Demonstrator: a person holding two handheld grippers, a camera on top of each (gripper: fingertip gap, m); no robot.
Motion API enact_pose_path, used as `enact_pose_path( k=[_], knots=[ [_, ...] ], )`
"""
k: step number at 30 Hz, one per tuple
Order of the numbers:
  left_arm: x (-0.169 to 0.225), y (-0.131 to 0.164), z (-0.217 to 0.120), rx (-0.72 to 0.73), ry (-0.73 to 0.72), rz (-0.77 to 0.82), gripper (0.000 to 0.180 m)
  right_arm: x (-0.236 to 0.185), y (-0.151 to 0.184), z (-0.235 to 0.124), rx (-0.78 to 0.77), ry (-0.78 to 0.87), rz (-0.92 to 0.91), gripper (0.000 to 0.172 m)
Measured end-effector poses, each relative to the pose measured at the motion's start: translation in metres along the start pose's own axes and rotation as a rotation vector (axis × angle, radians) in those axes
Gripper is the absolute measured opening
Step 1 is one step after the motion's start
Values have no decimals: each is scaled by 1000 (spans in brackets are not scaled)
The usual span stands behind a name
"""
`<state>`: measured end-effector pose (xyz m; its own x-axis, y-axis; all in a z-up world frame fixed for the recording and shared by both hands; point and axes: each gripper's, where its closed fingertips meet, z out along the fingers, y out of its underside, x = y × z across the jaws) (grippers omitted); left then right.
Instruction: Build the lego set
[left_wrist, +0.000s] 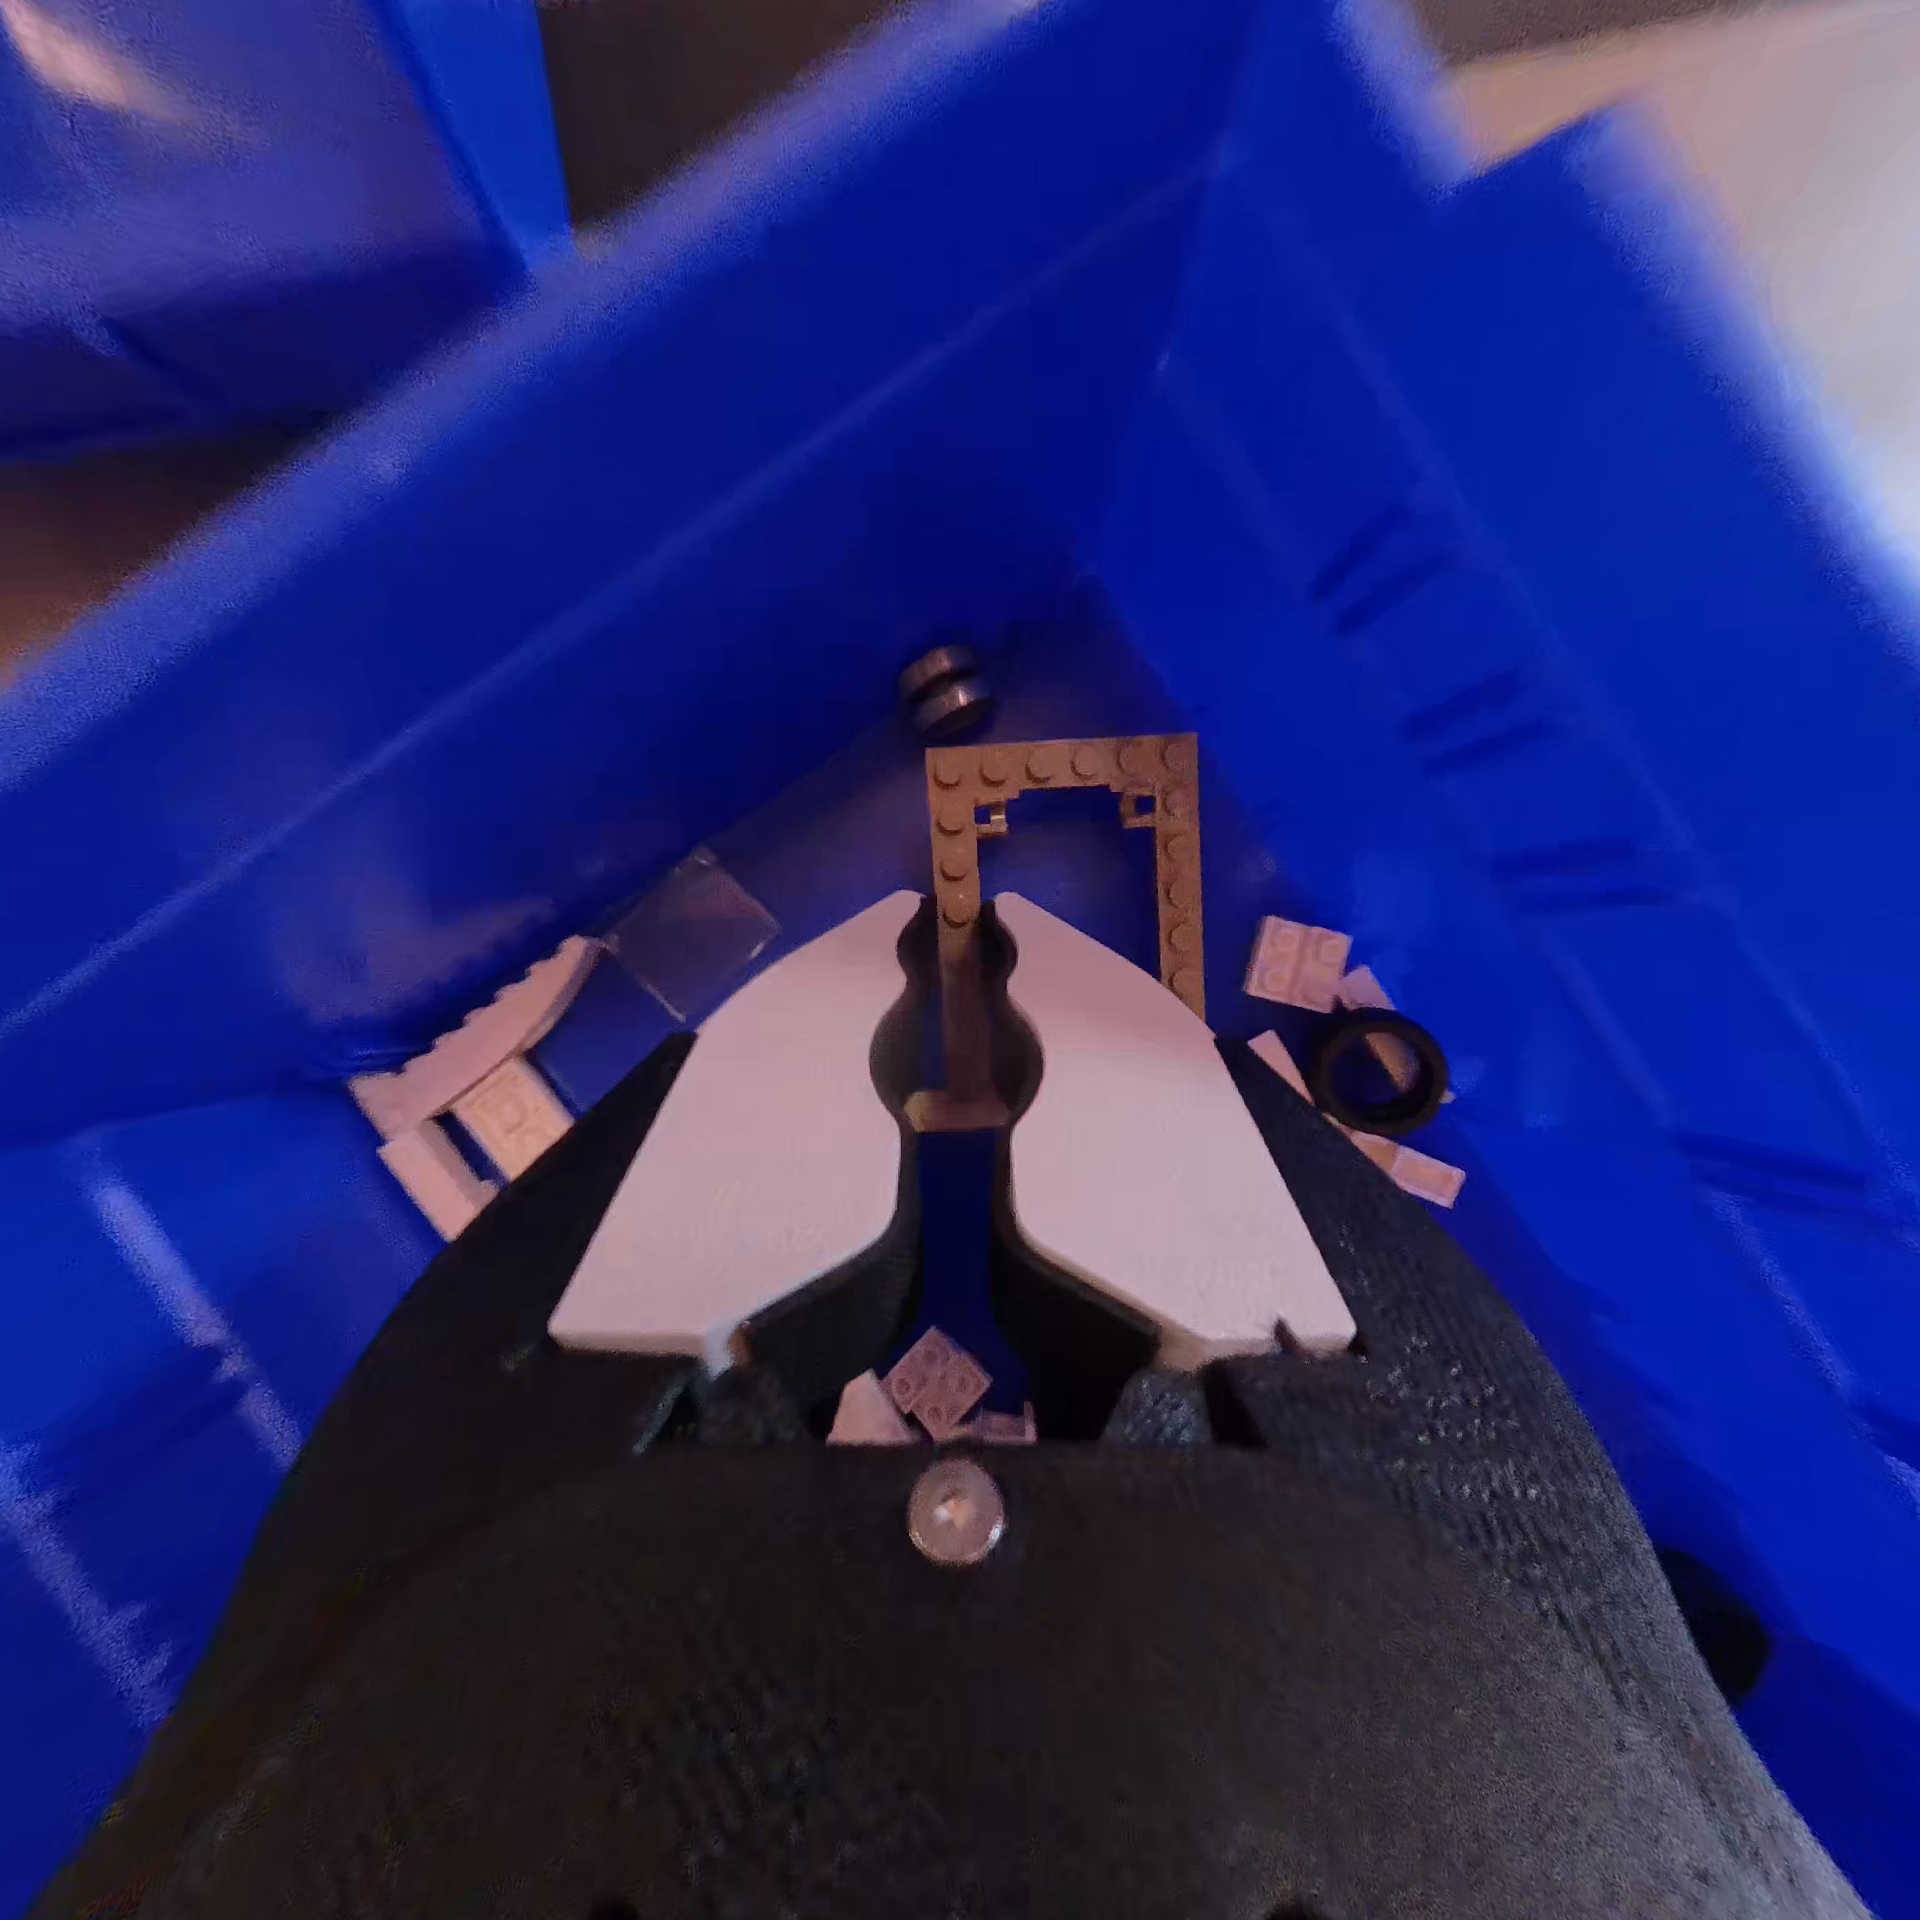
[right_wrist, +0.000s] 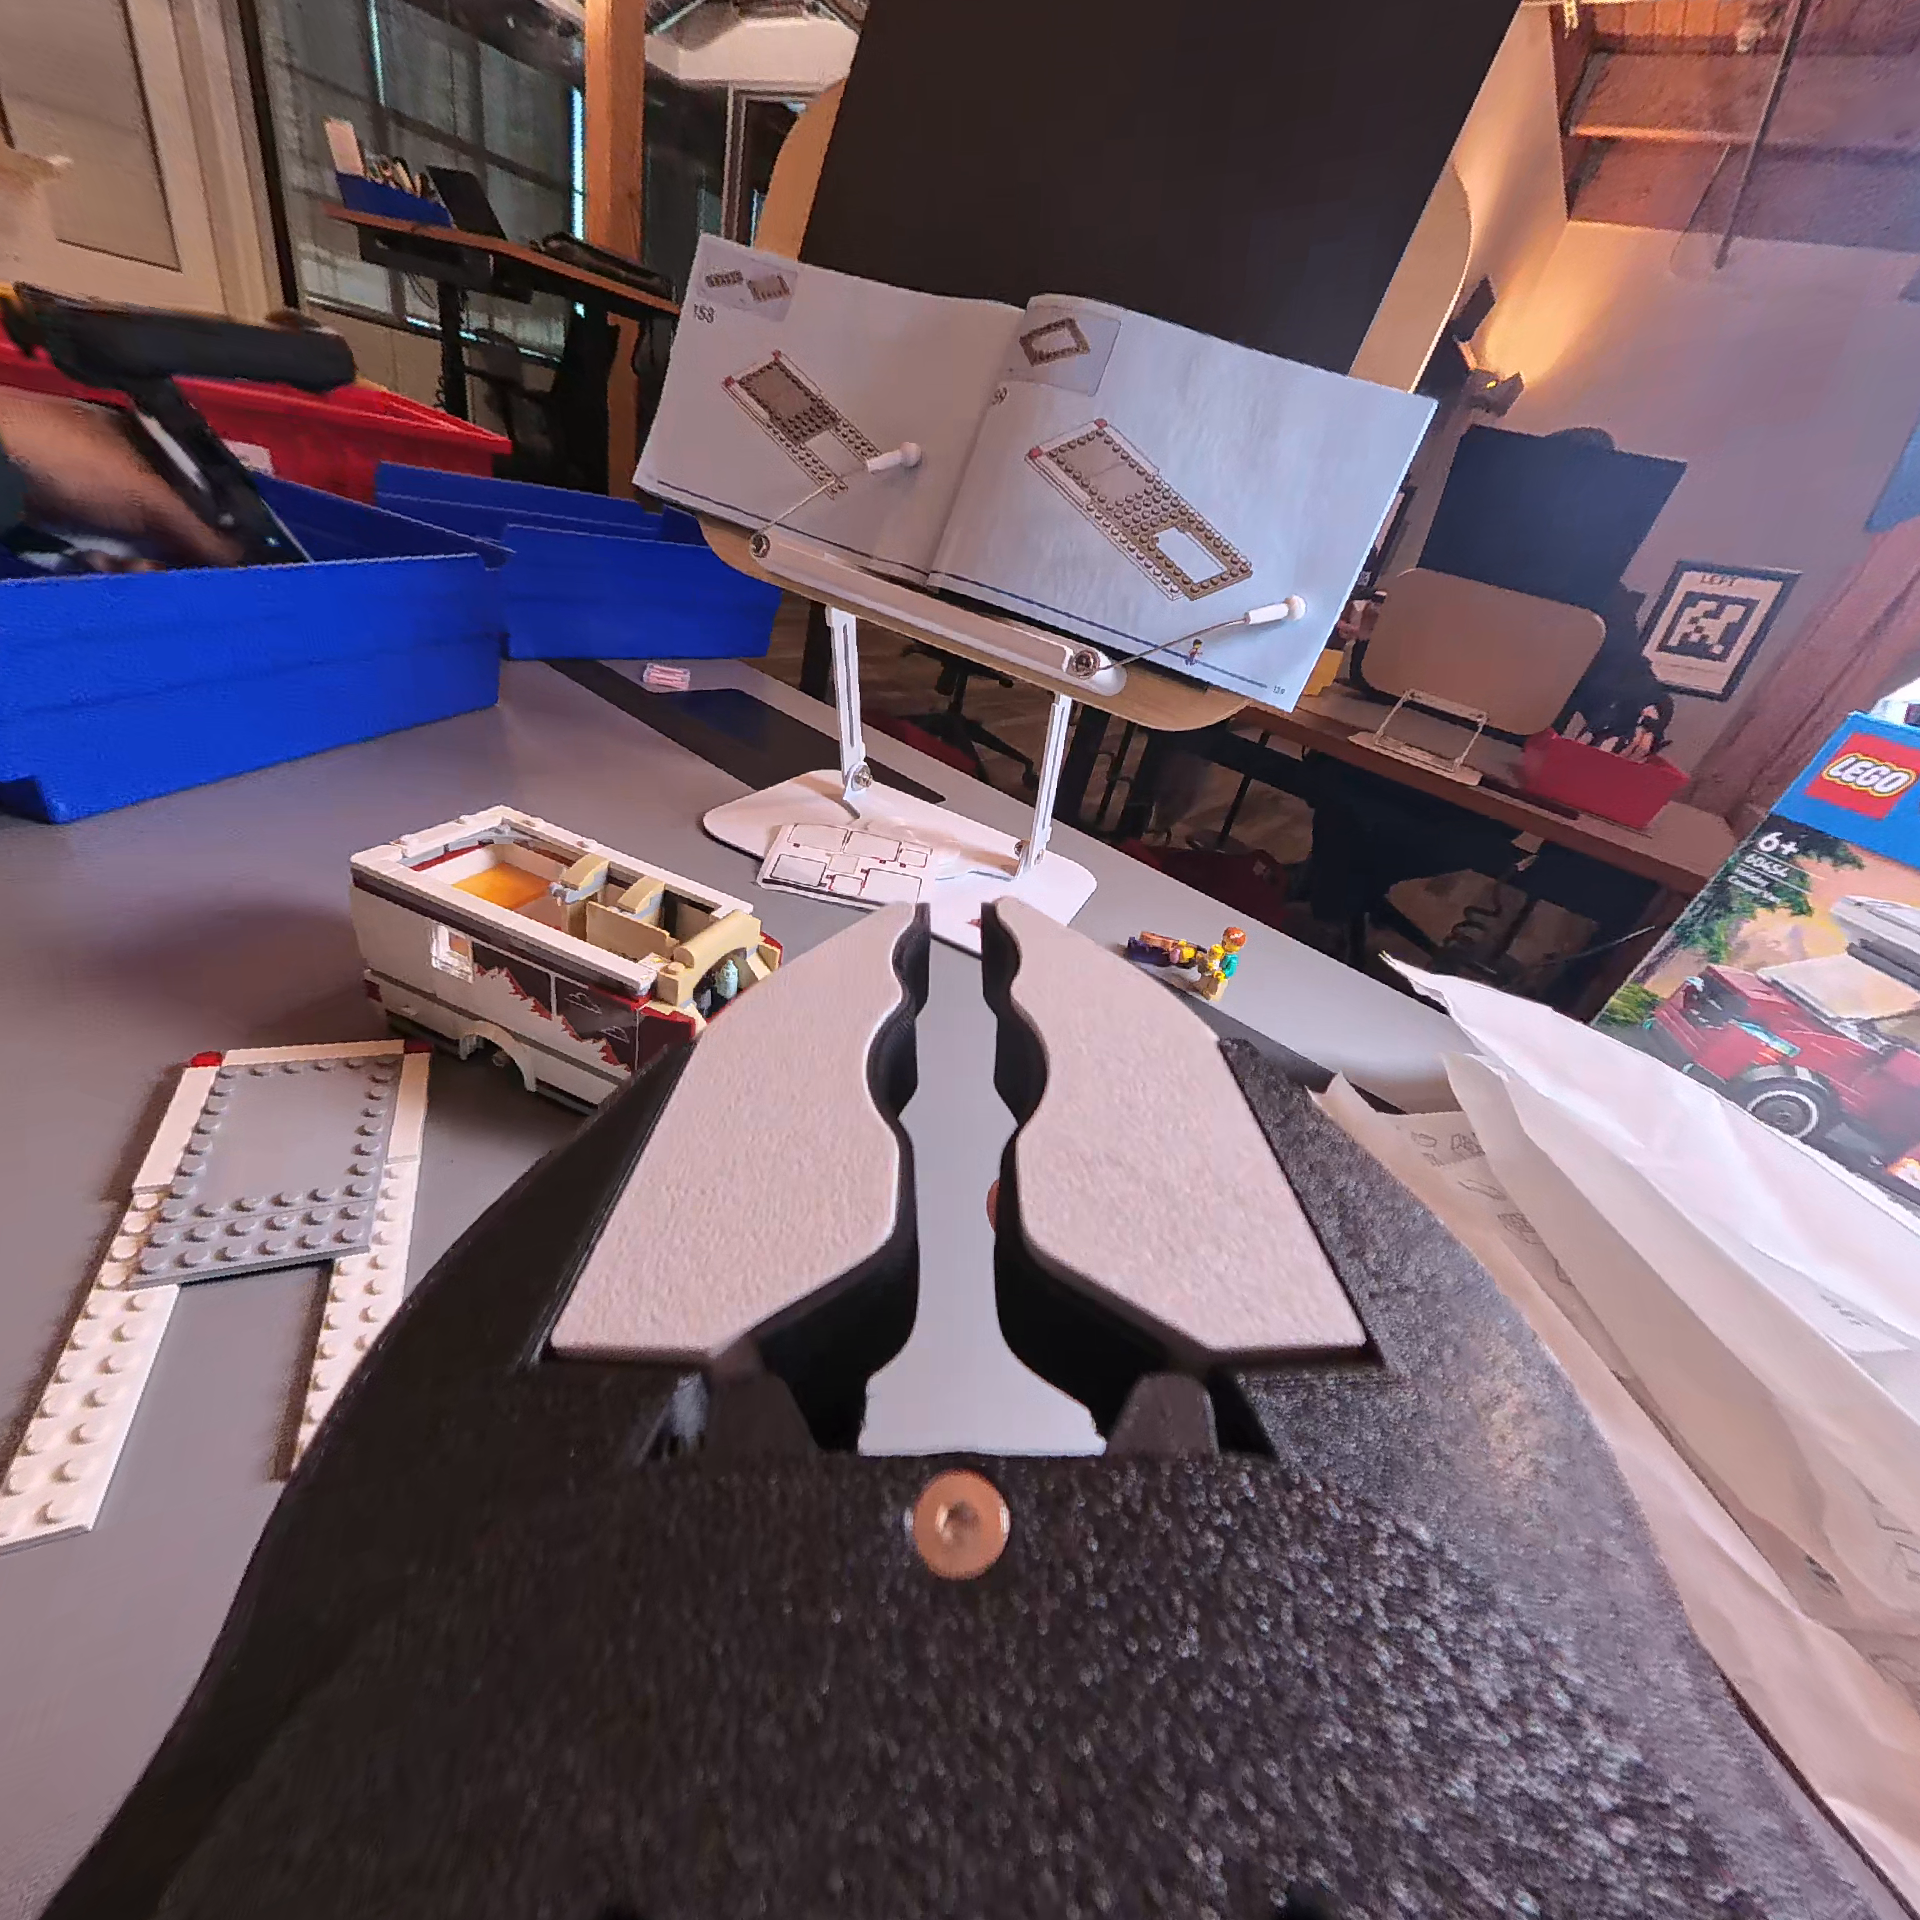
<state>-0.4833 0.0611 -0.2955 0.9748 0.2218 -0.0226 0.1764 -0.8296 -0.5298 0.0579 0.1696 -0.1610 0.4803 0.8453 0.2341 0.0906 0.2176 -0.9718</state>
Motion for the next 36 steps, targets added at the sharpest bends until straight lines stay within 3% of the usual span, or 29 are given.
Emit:
enact_pose_path(
  k=[3, 5, 8, 11, 16, 20, 22, 26, 29, 34, 36],
  knots=[
    [6, -29, -50, 213, -51, 54, 8, -2, -1, 0, -1, -8, 12, 8],
    [32, -50, -97, 388, -35, 123, 8, -7, 0, 2, -4, -30, 30, 8],
    [110, -63, -157, 584, 107, 237, 8, -24, 2, 8, -17, -97, 65, 9],
    [200, -56, -189, 710, 262, 346, 8, -55, -7, 14, 2, -195, 87, 11],
    [328, -35, -186, 823, 523, 382, 8, -115, -33, 17, 18, -380, 241, 21],
    [385, -23, -173, 859, 597, 384, 8, -140, -37, 23, -19, -462, 481, 36],
    [400, -19, -169, 871, 605, 390, 7, -143, -39, 24, -4, -465, 526, 36],
    [413, -9, -164, 873, 610, 400, 7, -136, -32, 28, 6, -412, 495, 22],
    [416, -5, -160, 872, 597, 411, 8, -140, -28, 28, -8, -469, 532, 6],
    [418, -1, -166, 849, 786, 335, 8, -128, -24, 27, -69, -598, 673, 4],
    [417, 0, -166, 818, 847, 317, 22, -128, -22, 20, -126, -724, 761, 4]
  ],
)
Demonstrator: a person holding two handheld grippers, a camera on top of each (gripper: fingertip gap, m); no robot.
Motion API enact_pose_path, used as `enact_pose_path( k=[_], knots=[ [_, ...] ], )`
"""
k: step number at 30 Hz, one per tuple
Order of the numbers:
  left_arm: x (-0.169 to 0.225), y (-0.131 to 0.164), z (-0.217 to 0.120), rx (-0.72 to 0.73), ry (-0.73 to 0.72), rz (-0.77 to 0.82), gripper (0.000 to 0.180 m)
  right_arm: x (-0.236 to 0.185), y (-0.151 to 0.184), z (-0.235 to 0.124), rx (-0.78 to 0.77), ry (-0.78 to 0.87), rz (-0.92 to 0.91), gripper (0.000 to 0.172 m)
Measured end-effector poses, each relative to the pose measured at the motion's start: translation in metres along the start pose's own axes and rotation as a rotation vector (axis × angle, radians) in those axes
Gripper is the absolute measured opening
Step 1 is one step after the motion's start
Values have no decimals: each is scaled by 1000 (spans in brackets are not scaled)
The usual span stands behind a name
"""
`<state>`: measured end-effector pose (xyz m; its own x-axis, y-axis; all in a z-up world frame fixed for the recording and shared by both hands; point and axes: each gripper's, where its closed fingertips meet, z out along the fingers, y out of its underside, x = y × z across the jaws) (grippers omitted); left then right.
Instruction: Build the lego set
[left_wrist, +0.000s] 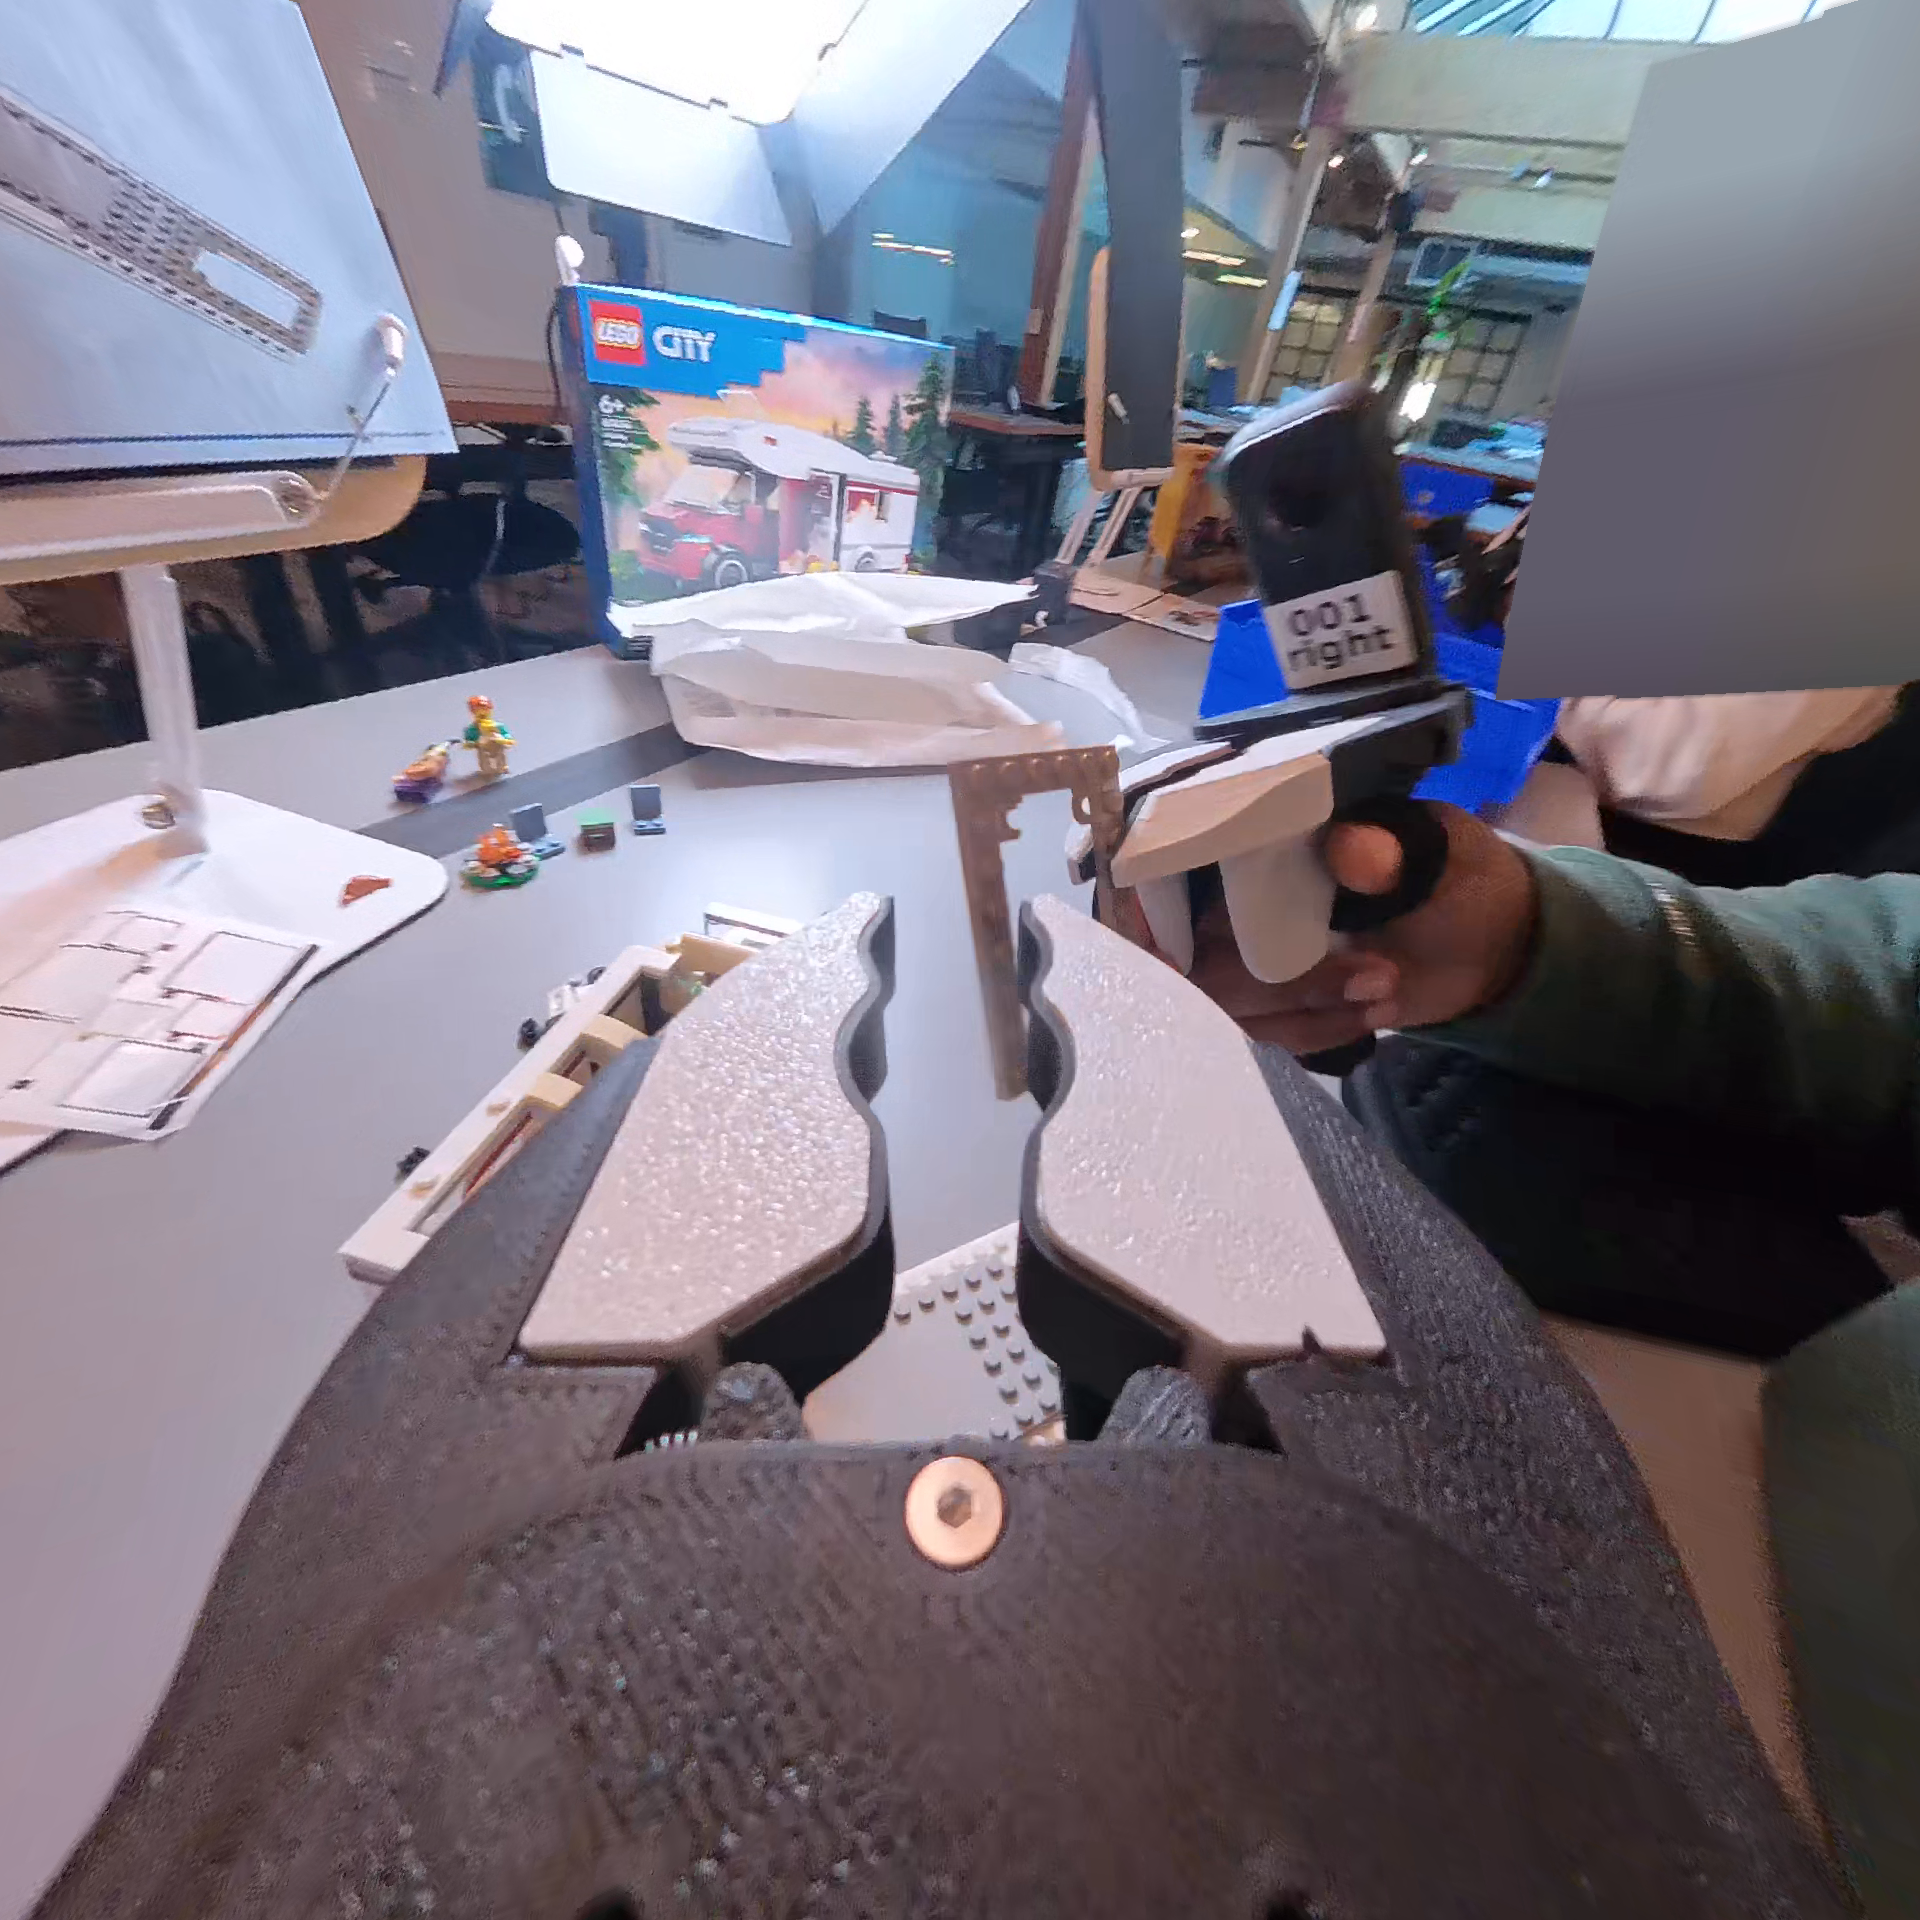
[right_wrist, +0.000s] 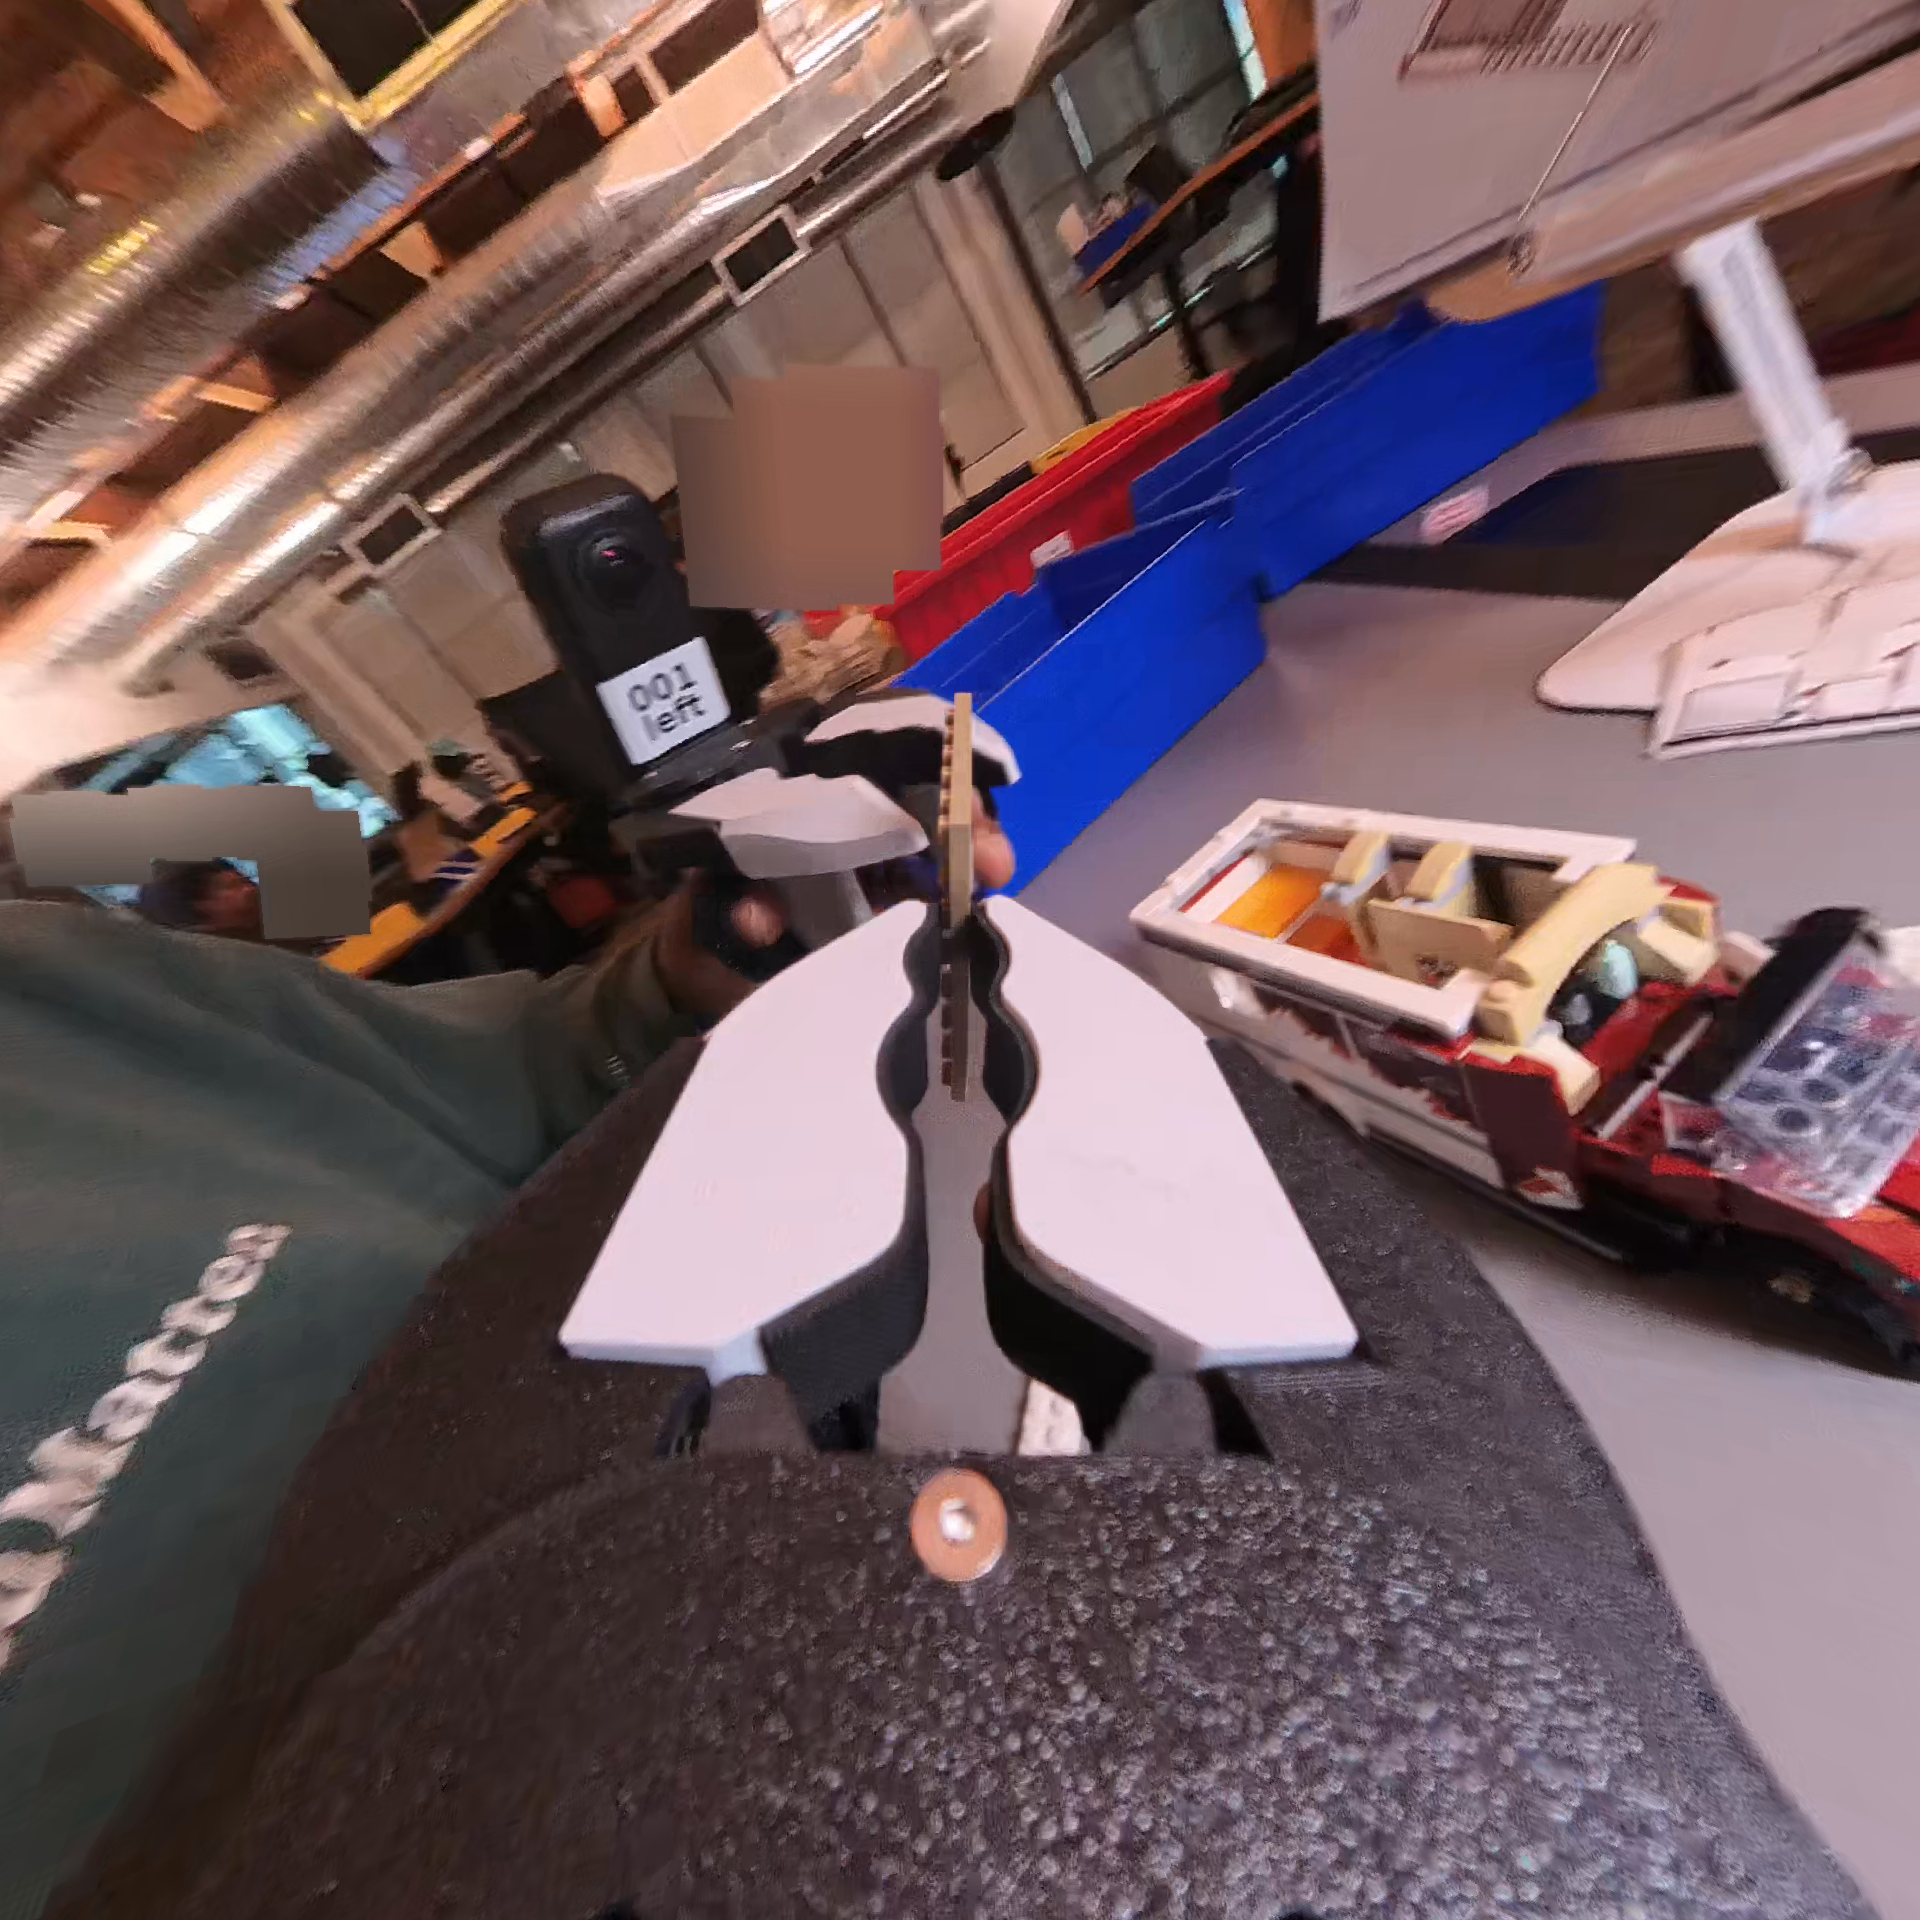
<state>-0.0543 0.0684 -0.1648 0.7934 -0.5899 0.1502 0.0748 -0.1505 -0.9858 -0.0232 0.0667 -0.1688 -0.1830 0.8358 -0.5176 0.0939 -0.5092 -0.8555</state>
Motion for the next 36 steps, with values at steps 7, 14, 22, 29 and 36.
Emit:
enact_pose_path(
  k=[7, 14, 22, 29, 36],
  knots=[
    [33, 21, -4, -146, 384, -200, 25, -17, 44, -19, -328, -271, 189, 4],
    [47, 61, -5, -305, 467, -236, 5, -5, 65, -15, -417, -202, 129, 5],
    [6, 47, 2, -129, 308, -516, 5, 25, 29, -5, -270, 277, -507, 57],
    [-19, 44, 2, 12, 229, -792, 5, 40, 49, 17, -401, 566, -807, 65],
    [-16, 49, 1, 17, 256, -894, 5, 47, 51, 18, -441, 627, -881, 55]
  ],
)
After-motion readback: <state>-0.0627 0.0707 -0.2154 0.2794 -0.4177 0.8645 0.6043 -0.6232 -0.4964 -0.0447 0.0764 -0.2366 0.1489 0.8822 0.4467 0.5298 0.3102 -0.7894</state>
